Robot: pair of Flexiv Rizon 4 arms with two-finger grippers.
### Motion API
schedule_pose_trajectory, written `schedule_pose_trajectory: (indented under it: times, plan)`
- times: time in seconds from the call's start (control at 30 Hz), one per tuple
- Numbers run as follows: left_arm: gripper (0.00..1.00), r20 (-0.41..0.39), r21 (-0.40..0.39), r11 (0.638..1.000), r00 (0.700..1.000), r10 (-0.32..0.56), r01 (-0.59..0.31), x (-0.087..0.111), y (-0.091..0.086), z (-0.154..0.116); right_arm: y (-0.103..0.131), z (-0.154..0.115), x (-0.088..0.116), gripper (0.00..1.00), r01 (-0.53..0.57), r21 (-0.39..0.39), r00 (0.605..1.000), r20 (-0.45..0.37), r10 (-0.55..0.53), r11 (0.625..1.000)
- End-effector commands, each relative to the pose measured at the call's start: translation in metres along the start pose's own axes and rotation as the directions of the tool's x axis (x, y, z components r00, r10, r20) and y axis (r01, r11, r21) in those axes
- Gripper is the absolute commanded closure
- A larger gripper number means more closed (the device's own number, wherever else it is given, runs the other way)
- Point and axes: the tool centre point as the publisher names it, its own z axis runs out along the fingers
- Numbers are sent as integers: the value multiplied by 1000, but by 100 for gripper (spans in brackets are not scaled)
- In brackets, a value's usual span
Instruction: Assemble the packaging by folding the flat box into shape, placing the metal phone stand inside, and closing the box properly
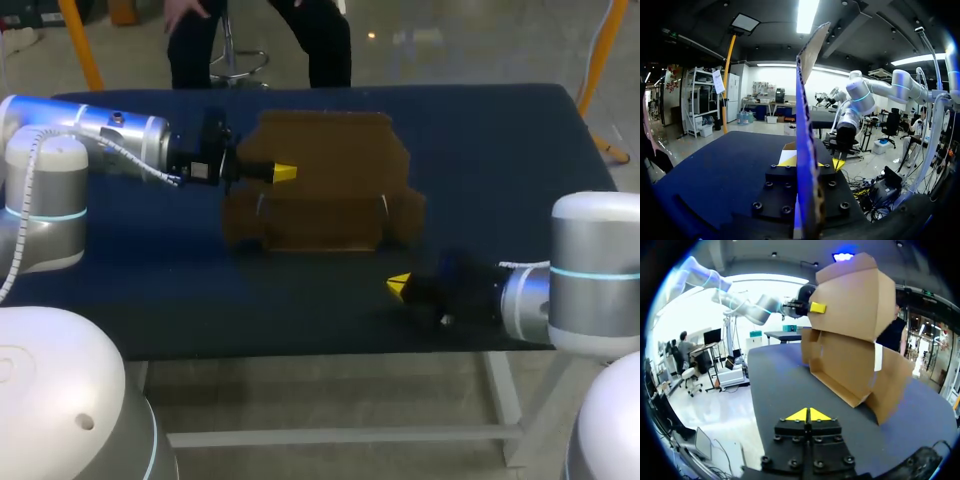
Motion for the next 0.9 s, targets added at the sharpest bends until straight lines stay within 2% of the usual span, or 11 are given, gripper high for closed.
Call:
schedule_pose_trajectory:
  times: [0.03,0.17,0.27,0.4,0.47,0.53,0.7,0.9]
  plan:
    - [100,-5,1,1000,1000,0,0,-1,2,0,-9,-44,-8,93,5,-27,1000,-21,-5,1000]
    - [100,-5,1,1000,1000,0,0,-1,2,0,-12,-52,-16,80,5,-32,1000,-19,-6,999]
    - [100,-5,1,1000,1000,0,0,-1,2,0,-13,-58,-21,60,27,-32,999,-16,-28,999]
    - [100,-5,1,1000,1000,0,0,-1,2,0,-14,-65,-30,42,46,-32,999,-9,-46,998]
    - [100,-5,1,1000,1000,0,0,-1,2,0,-15,-67,-35,27,51,-32,999,-5,-51,998]
    - [100,-5,1,1000,1000,0,0,-1,2,0,-16,-67,-40,21,55,-31,998,-3,-55,998]
    - [100,-5,1,1000,1000,0,0,-1,2,0,-19,-64,-60,15,49,-43,999,6,-48,998]
    - [100,-5,1,1000,1000,0,0,-1,2,0,-23,-56,-82,19,38,-52,999,18,-38,998]
